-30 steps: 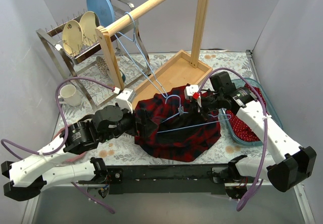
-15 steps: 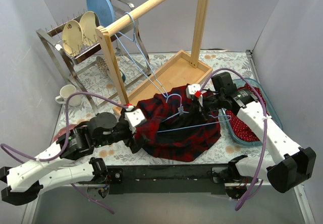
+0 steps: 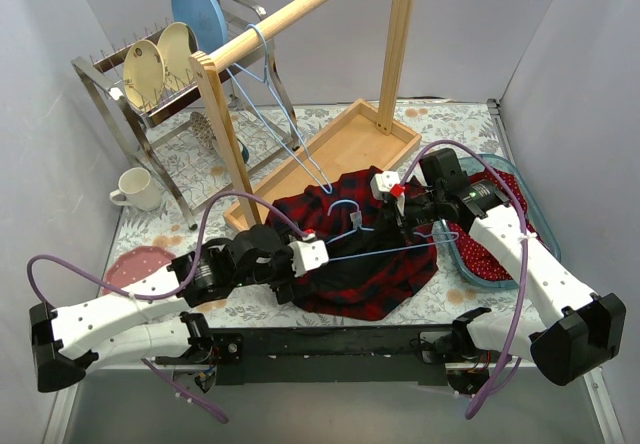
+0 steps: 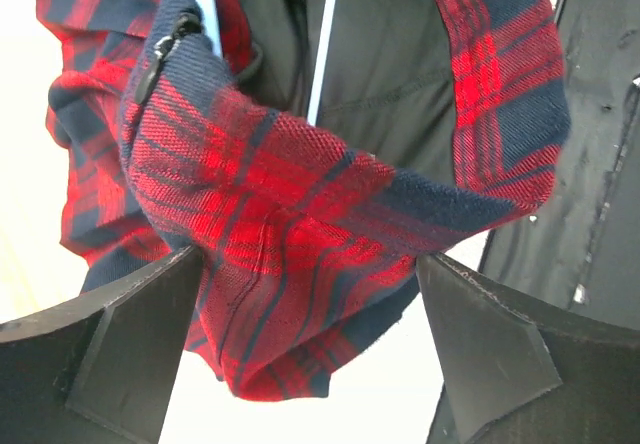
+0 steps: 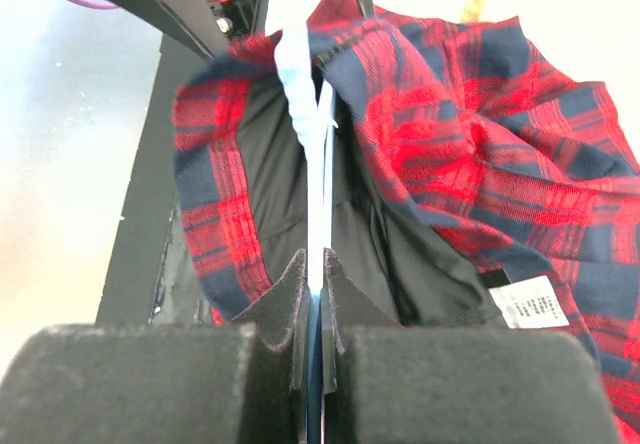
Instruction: Place the skirt on the hanger
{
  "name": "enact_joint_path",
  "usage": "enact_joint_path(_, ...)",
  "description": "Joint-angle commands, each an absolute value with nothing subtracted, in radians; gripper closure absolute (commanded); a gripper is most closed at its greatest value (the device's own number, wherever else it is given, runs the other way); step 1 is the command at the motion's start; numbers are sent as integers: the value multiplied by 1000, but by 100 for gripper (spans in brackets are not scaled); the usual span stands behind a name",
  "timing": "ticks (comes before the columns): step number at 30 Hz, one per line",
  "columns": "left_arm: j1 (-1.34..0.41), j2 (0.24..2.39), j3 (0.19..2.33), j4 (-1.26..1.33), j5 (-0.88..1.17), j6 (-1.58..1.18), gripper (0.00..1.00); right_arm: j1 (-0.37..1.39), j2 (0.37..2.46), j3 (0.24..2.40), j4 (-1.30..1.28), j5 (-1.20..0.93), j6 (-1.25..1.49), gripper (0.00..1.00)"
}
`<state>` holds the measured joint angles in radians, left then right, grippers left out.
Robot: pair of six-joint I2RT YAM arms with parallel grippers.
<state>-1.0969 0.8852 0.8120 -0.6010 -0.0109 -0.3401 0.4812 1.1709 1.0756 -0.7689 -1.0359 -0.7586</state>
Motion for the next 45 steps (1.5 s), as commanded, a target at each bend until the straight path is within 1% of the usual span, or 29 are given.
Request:
enact_joint_path(1, -1094, 870, 761, -471, -5, -307, 13, 480, 1155, 1074, -721, -1154, -762, 99)
enact_joint_path(5, -1095, 862, 730, -401, -26, -304, 14, 480, 1144, 1066, -739, -1209, -801, 99)
enact_joint_path(6, -1094, 862, 727, -394, -22, -302, 16, 480, 1141, 1059, -739, -1216, -804, 99)
enact_joint_path(7, -1094, 862, 721, -388, -18, -304, 20, 480, 1138, 1057, -739, -1223, -807, 99)
enact_joint_path(10, -1094, 861, 718, -365, -8, -313, 39, 480, 1134, 1049, -749, -1235, -825, 99)
enact_joint_path(11, -1094, 858, 715, -362, -2, -317, 50, 480, 1132, 1048, -752, -1247, -830, 99)
enact_joint_path(13, -1094, 848, 706, -344, 27, -330, 58, 480, 1128, 1046, -752, -1255, -834, 99)
enact_joint_path(14, -1094, 838, 695, -335, 32, -336, 67, 479, 1127, 1046, -756, -1259, -841, 99)
enact_joint_path(16, -1094, 831, 681, -318, 57, -353, 74, 480, 1124, 1046, -764, -1266, -851, 99)
enact_joint_path(19, -1094, 844, 676, -313, 78, -380, 100, 480, 1118, 1043, -772, -1281, -868, 99)
enact_joint_path(26, -1094, 793, 637, -212, 92, -463, 100, 480, 1120, 1040, -815, -1304, -919, 99)
enact_joint_path(27, -1095, 784, 620, -200, 87, -474, 95, 480, 1117, 1040, -813, -1304, -917, 99)
enact_joint_path(28, -1094, 769, 614, -181, 89, -486, 83, 482, 1114, 1040, -813, -1304, -917, 99)
enact_joint_path(29, -1094, 759, 604, -175, 101, -489, 79, 482, 1114, 1042, -813, -1308, -917, 99)
enact_joint_path(31, -1094, 749, 583, -152, 115, -503, 65, 482, 1115, 1045, -813, -1312, -916, 99)
enact_joint_path(32, -1094, 749, 580, -147, 123, -508, 65, 482, 1115, 1045, -813, -1315, -914, 99)
enact_joint_path(33, -1094, 750, 578, -144, 126, -511, 65, 482, 1117, 1048, -815, -1315, -916, 99)
enact_joint_path(36, -1094, 768, 572, -124, 129, -531, 78, 482, 1121, 1051, -822, -1321, -922, 99)
enact_joint_path(38, -1094, 784, 563, -106, 140, -532, 83, 482, 1120, 1052, -827, -1324, -922, 99)
enact_joint_path(39, -1094, 787, 560, -100, 143, -534, 87, 482, 1121, 1052, -831, -1324, -925, 99)
enact_joint_path(41, -1092, 792, 552, -83, 146, -535, 100, 480, 1121, 1052, -833, -1324, -925, 99)
enact_joint_path(45, -1091, 770, 566, -107, 132, -545, 100, 482, 1118, 1054, -825, -1290, -919, 99)
